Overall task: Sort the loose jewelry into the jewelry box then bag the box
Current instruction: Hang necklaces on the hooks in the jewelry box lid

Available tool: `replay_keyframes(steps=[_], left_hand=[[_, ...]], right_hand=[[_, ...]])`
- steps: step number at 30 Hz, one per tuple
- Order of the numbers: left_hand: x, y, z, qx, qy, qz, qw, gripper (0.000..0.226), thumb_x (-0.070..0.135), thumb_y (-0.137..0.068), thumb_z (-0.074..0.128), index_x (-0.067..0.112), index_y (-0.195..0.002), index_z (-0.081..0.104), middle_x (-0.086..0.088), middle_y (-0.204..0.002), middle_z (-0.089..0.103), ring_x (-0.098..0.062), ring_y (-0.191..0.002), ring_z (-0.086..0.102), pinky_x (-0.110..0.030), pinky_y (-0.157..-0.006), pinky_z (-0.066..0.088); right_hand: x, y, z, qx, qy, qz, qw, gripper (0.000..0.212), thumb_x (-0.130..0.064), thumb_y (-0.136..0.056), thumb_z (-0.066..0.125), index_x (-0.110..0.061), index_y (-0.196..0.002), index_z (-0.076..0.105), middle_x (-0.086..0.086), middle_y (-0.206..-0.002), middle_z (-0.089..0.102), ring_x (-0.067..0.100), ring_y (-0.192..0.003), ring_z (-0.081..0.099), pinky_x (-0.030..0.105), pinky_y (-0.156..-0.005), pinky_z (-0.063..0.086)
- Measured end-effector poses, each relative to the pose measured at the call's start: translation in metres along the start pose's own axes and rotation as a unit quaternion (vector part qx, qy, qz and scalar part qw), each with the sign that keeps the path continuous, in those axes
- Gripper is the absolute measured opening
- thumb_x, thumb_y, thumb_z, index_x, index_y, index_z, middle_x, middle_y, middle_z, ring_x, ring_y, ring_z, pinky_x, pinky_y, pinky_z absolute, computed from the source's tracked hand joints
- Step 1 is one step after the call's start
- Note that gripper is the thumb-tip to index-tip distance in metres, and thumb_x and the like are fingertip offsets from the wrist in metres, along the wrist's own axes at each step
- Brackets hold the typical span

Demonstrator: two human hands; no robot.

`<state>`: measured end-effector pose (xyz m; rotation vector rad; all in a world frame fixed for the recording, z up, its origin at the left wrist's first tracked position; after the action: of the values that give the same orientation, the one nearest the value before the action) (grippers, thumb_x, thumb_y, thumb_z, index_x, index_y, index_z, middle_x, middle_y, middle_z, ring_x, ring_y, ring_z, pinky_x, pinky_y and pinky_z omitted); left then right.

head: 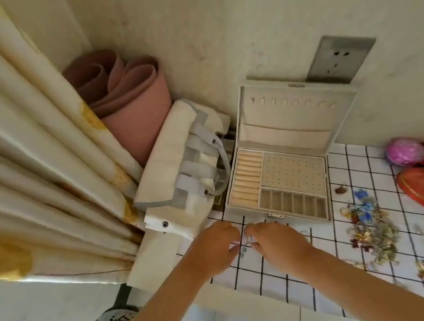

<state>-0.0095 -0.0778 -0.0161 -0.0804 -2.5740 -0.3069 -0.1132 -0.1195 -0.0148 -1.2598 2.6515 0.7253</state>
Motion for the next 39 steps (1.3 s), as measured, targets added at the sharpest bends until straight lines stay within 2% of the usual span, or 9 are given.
replay_keyframes(steps=[6,11,15,19,22,25,30,34,39], left_hand=[[-0.007,-0.006,0.023,0.139,-0.006,0.083,0.987,0.012,0.033,-0.082,0.068,0.023,-0.085,0.062,0.010,-0.084,0.057,-0.005,-0.086,0.047,-0.011,-0.075,0.034],[-0.013,-0.004,0.026,0.201,0.005,0.105,0.974,0.015,0.025,-0.078,0.078,0.021,-0.087,0.067,0.011,-0.082,0.056,-0.007,-0.081,0.048,-0.012,-0.073,0.038],[-0.011,0.004,0.028,0.199,0.025,0.067,0.977,0.019,0.029,-0.080,0.078,0.021,-0.095,0.069,0.012,-0.086,0.056,-0.008,-0.087,0.050,-0.018,-0.079,0.042],[-0.005,0.013,0.027,0.155,0.113,-0.002,0.982,0.026,0.030,-0.083,0.075,0.029,-0.107,0.067,0.017,-0.101,0.062,0.001,-0.096,0.052,-0.012,-0.081,0.041],[-0.002,0.016,0.015,0.132,0.251,-0.053,0.958,0.019,0.024,-0.082,0.076,0.027,-0.099,0.069,0.015,-0.090,0.072,0.005,-0.088,0.062,-0.009,-0.075,0.043],[0.011,0.023,0.003,0.125,0.328,-0.046,0.935,0.007,0.014,-0.084,0.074,0.016,-0.091,0.073,0.003,-0.083,0.074,-0.003,-0.074,0.064,-0.013,-0.071,0.049],[0.022,0.025,-0.021,0.113,0.362,-0.051,0.924,0.011,0.012,-0.088,0.059,0.016,-0.082,0.068,0.006,-0.075,0.067,-0.008,-0.070,0.055,-0.026,-0.073,0.046],[0.037,0.014,-0.042,0.064,0.374,-0.026,0.925,0.020,0.014,-0.094,0.050,0.016,-0.080,0.064,0.005,-0.069,0.065,-0.011,-0.075,0.057,-0.029,-0.083,0.047],[0.060,0.007,-0.076,0.073,0.336,0.000,0.939,0.014,0.016,-0.096,0.054,0.012,-0.089,0.065,0.004,-0.073,0.060,-0.008,-0.069,0.058,-0.014,-0.070,0.046]], right_hand=[[0.009,-0.012,0.029,0.059,-0.026,-0.021,0.998,0.018,-0.028,-0.103,0.047,-0.020,-0.114,0.058,0.001,-0.107,0.065,0.021,-0.098,0.063,0.039,-0.081,0.052],[0.010,-0.010,0.033,0.100,0.026,-0.028,0.994,0.019,-0.023,-0.104,0.044,-0.019,-0.114,0.060,0.001,-0.106,0.063,0.020,-0.097,0.061,0.034,-0.076,0.047],[0.004,-0.004,0.033,0.096,0.072,-0.011,0.993,0.018,-0.014,-0.100,0.047,-0.018,-0.114,0.059,0.003,-0.105,0.064,0.023,-0.095,0.061,0.035,-0.072,0.046],[-0.001,0.014,0.022,0.085,-0.048,0.029,0.995,0.015,-0.016,-0.102,0.046,-0.020,-0.104,0.060,0.000,-0.098,0.064,0.022,-0.089,0.060,0.035,-0.073,0.047],[-0.003,0.027,-0.004,0.127,-0.144,0.039,0.981,0.018,-0.016,-0.102,0.047,-0.022,-0.090,0.058,-0.005,-0.085,0.060,0.018,-0.080,0.059,0.029,-0.067,0.043],[-0.007,0.041,-0.026,0.151,-0.195,0.040,0.968,0.017,-0.024,-0.104,0.045,-0.025,-0.093,0.057,-0.009,-0.085,0.059,0.011,-0.076,0.056,0.024,-0.066,0.043],[-0.007,0.049,-0.050,0.171,-0.261,0.041,0.949,0.020,-0.025,-0.103,0.046,-0.028,-0.086,0.056,-0.001,-0.089,0.063,0.015,-0.083,0.058,0.035,-0.080,0.049],[-0.007,0.049,-0.065,0.188,-0.375,0.026,0.907,0.019,-0.020,-0.104,0.047,-0.020,-0.090,0.059,0.005,-0.101,0.070,0.018,-0.097,0.066,0.035,-0.092,0.051],[0.000,0.055,-0.082,0.201,-0.560,-0.017,0.804,0.015,-0.011,-0.104,0.049,-0.010,-0.093,0.059,0.003,-0.074,0.064,0.022,-0.079,0.065,0.038,-0.092,0.058]])
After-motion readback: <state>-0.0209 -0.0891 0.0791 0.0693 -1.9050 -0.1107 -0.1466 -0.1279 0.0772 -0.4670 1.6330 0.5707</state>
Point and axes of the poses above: each hand's wrist, its own y-axis away from the middle knuckle, its own z-axis out of the palm, x = y × z, the point moved 8 cm from there along -y, towards the middle knuckle
